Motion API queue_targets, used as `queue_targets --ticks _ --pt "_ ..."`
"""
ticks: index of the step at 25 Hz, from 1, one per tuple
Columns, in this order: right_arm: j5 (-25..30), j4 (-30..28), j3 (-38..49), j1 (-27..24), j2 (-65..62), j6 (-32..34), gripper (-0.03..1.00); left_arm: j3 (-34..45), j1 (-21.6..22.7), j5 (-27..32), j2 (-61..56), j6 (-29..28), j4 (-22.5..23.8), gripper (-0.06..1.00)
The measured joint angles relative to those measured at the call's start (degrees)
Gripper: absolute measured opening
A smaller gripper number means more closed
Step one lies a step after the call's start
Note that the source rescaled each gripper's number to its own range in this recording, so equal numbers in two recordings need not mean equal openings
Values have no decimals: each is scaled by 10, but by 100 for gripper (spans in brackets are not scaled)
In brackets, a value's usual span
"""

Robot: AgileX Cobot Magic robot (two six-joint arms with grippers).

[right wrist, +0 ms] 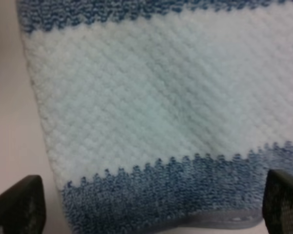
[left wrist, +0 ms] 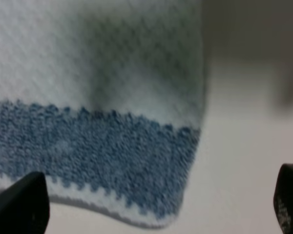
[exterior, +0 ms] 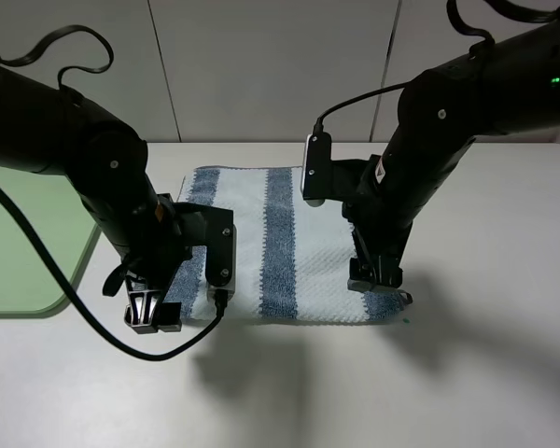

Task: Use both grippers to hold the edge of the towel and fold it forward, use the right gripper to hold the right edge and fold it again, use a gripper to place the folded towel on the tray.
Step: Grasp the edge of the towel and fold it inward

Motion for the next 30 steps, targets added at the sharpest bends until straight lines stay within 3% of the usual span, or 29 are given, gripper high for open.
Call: queue_targets --ticks 18,30 --pt "-14 5 11 0 67 -11 100 23 29 -27 2 19 -7 93" --pt "-58 9 48 0 68 -12 100 33 29 -40 3 41 -35 92"
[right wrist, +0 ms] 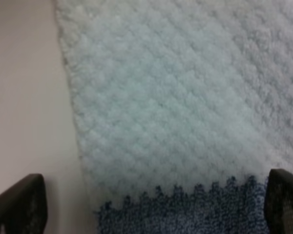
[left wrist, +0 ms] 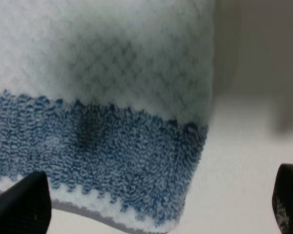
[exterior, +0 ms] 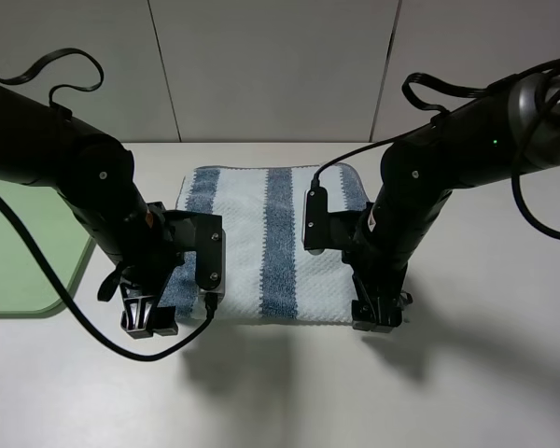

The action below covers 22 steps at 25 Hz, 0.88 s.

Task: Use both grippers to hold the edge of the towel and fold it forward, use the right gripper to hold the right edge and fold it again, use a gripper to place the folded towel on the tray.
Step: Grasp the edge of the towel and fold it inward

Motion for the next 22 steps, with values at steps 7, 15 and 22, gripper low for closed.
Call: queue_targets --ticks 7,15,22 --pt "-2 0 0 0 0 0 100 0 0 -1 18 2 -1 92" --pt "-3 0 2 0 9 0 100 0 0 -28 39 4 -1 92" --pt "-14 0 7 0 20 -9 100 0 0 -37 39 12 -1 92"
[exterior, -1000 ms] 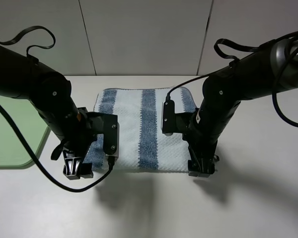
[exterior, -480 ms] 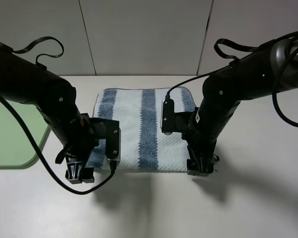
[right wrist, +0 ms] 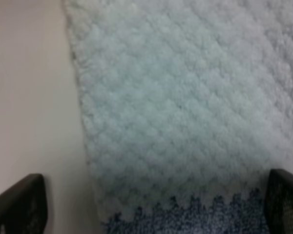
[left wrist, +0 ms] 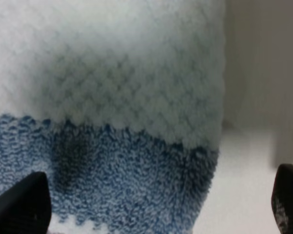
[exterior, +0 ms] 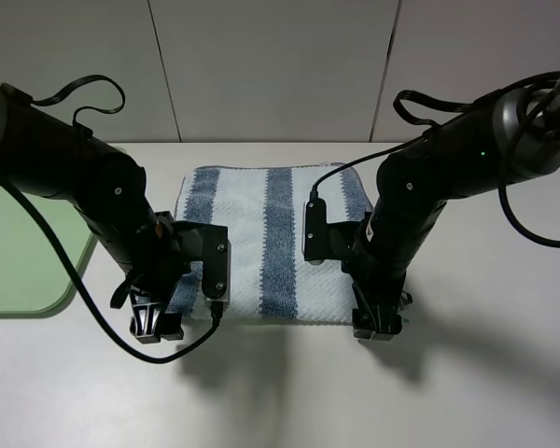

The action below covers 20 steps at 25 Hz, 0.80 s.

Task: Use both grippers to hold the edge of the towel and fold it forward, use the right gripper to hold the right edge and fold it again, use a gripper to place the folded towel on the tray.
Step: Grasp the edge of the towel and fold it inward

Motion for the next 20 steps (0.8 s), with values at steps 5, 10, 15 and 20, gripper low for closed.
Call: queue_targets --ticks 5,10,15,20 --pt "-1 0 0 0 16 0 100 0 0 -9 0 7 0 92" --pt "-1 0 0 0 24 0 100 0 0 -11 23 7 -4 92" --pt "-3 0 0 0 24 -1 100 -1 0 -11 39 8 -8 91" --pt "-4 5 0 0 24 -1 100 -1 0 -10 41 8 -11 83"
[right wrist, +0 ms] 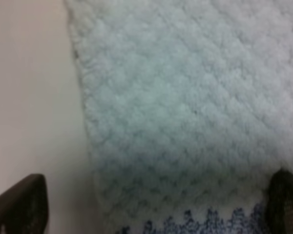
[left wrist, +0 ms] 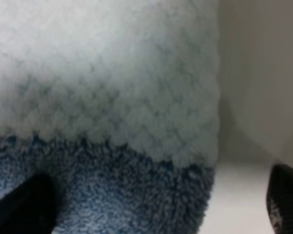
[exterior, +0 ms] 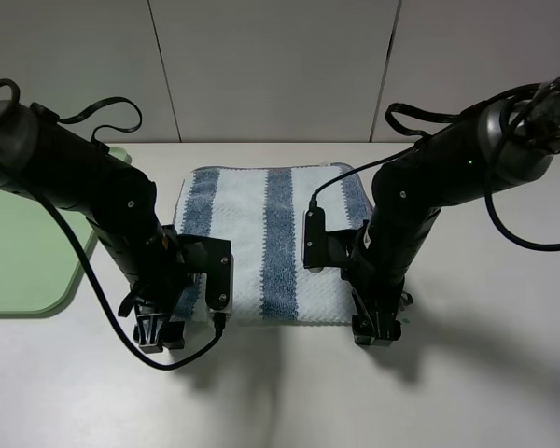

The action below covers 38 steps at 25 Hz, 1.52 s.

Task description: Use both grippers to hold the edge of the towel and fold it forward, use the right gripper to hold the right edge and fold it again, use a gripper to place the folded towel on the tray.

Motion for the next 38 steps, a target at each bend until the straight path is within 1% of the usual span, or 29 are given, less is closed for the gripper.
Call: queue_targets --ticks 3,4,5,9,10,13,14,16,17,18,20,26,31,38 --pt "-1 0 0 0 0 0 100 0 0 -3 1 0 -1 72" --pt "-1 0 0 0 0 0 97 0 0 -5 1 0 -2 67" --pt "-2 0 0 0 0 0 92 0 0 -7 2 0 -2 63" --pt "-12 0 0 0 0 0 62 0 0 -13 2 0 -2 49" --pt "-14 0 0 0 0 0 52 0 0 -14 2 0 -2 45" --pt "-16 0 0 0 0 0 29 0 0 -18 3 0 -2 35" --pt "-16 0 0 0 0 0 22 0 0 -20 3 0 -1 29" --pt "-16 0 0 0 0 0 5 0 0 -28 3 0 3 16" --pt "-16 0 0 0 0 0 0 0 0 -32 3 0 6 8" --pt "-16 0 0 0 0 0 0 0 0 -34 3 0 7 3" --pt "-16 0 0 0 0 0 0 0 0 -35 3 0 9 1" --pt "-14 0 0 0 0 0 0 0 0 -35 3 0 9 1" --pt "-1 0 0 0 -5 0 0 0 0 -25 1 0 9 1" --pt "36 4 0 7 -34 5 0 1 -20 28 -30 0 6 0"
